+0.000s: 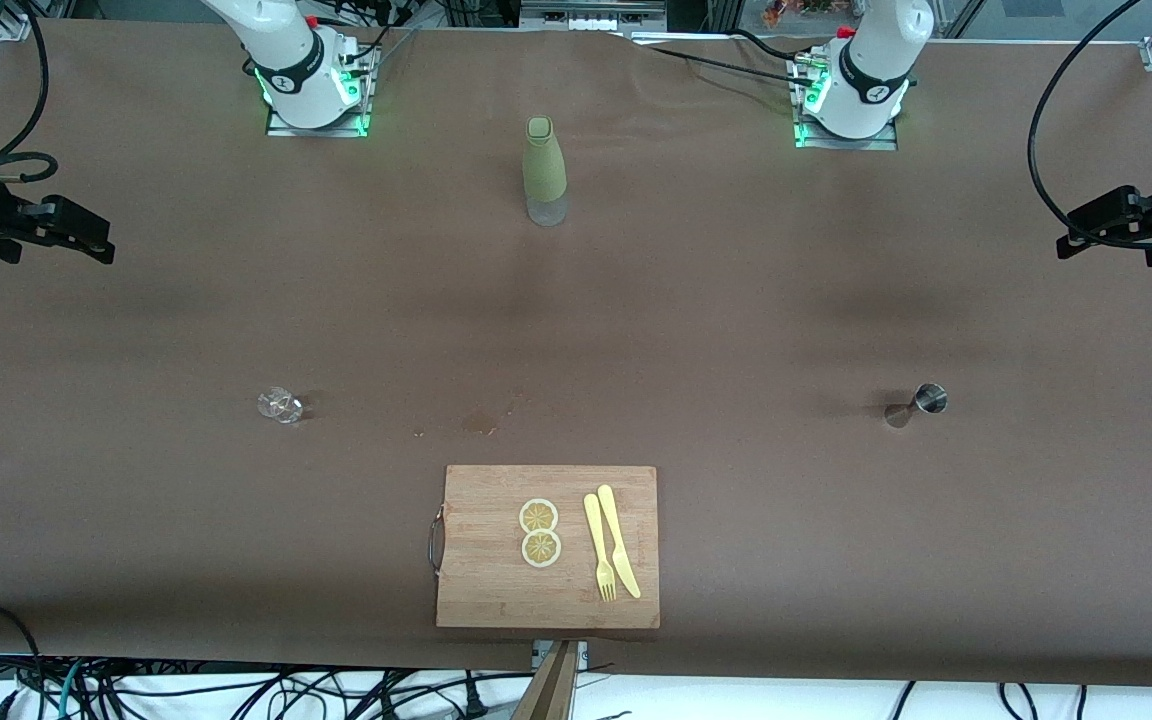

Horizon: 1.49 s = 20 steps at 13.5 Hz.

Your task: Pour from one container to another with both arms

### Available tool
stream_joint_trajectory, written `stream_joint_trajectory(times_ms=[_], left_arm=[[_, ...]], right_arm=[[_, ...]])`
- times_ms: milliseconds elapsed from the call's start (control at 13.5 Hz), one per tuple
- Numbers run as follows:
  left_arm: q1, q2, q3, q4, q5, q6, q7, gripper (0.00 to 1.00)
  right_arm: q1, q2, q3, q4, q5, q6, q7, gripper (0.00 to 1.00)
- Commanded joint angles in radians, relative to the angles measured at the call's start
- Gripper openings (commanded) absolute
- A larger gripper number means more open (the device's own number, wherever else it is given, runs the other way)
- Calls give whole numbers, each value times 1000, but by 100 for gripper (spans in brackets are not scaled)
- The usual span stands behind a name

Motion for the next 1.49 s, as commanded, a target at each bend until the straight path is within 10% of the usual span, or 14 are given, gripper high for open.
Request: stream_joint_trajectory(times_ms=[0, 1412], left_arm=[[0, -22, -7, -17, 24, 6, -7, 100], [0, -18, -7, -18, 22, 3, 2, 100]], right_arm=[[-8, -10, 5, -12, 5, 11, 17, 100], [-8, -10, 5, -12, 8, 10, 15, 100]])
